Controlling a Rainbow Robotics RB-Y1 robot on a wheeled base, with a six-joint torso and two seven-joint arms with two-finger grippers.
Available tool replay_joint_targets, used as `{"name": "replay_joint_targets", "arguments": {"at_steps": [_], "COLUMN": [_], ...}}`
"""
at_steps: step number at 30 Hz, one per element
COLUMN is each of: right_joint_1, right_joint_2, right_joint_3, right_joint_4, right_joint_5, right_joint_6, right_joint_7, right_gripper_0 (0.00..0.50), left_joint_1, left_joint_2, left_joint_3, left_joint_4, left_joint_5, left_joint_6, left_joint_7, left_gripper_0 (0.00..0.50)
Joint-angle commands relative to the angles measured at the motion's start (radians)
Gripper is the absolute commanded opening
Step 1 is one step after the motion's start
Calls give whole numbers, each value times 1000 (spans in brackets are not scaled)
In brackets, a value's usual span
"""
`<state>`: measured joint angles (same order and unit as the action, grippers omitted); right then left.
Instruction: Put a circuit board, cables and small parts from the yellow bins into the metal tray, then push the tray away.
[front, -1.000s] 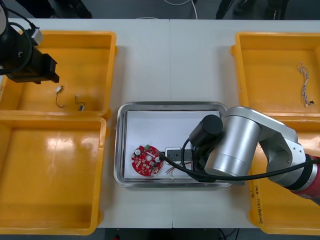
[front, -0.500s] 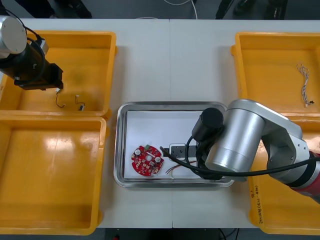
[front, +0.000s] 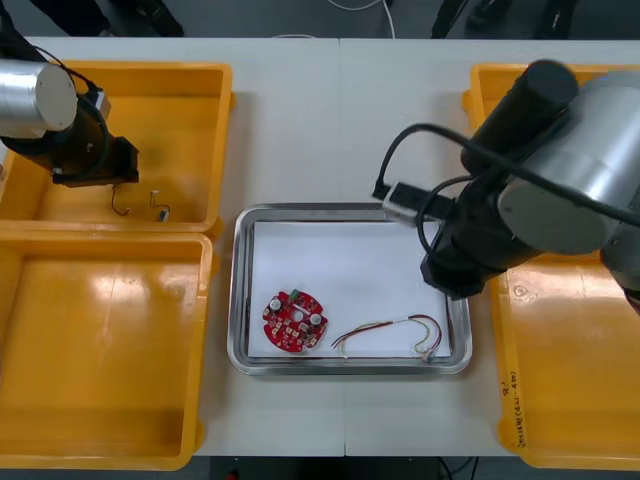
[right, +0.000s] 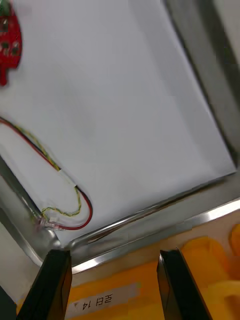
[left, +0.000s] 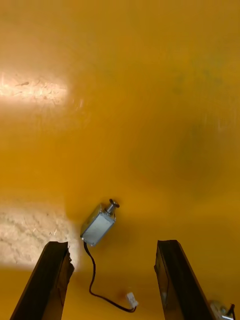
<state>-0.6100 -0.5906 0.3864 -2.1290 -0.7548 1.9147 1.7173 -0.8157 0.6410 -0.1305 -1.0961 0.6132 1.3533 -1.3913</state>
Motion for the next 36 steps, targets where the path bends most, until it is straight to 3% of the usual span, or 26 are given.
{"name": "replay_joint_targets", "arguments": {"at_steps": [1,12,22,23,24,25,26,29,36], "right_joint_1": [-50,-34,95,104,125,133,148,185,223], "right_joint_2": [-5,-110,-222,-227,-236,-239,-242,-255,-262], "right_joint_3": [-139,-305,-506,-523,-557,-572,-601,-666,-741], "right_joint_4": [-66,-75,-46,-39,-22,-12,0,34,84], "right_joint_5": [-21,-23,-47,-54,-64,-70,-84,-120,-95], "right_joint_6": [5,5,5,5,5,5,5,5,5], "right_joint_7": [-116,-370,-409,-407,-404,-401,-398,-389,-355], "right_gripper_0": [500,500,500,500,500,500,500,500,500], "left_joint_1": [-50,-48,-48,-48,-48,-48,-48,-46,-46], "left_joint_2": [-14,-21,-20,-21,-21,-20,-21,-21,-20], "left_joint_3": [-47,-63,-63,-63,-63,-63,-63,-63,-63], "left_joint_4": [25,76,88,88,88,88,88,88,88], "left_joint_5": [-18,-20,-20,-20,-18,-18,-18,-17,-17], "left_joint_6": [-59,-125,-137,-135,-134,-134,-131,-129,-129], "left_joint_7": [-135,-141,-153,-153,-155,-155,-156,-158,-160], "left_gripper_0": [500,500,500,447,206,59,0,0,0]}}
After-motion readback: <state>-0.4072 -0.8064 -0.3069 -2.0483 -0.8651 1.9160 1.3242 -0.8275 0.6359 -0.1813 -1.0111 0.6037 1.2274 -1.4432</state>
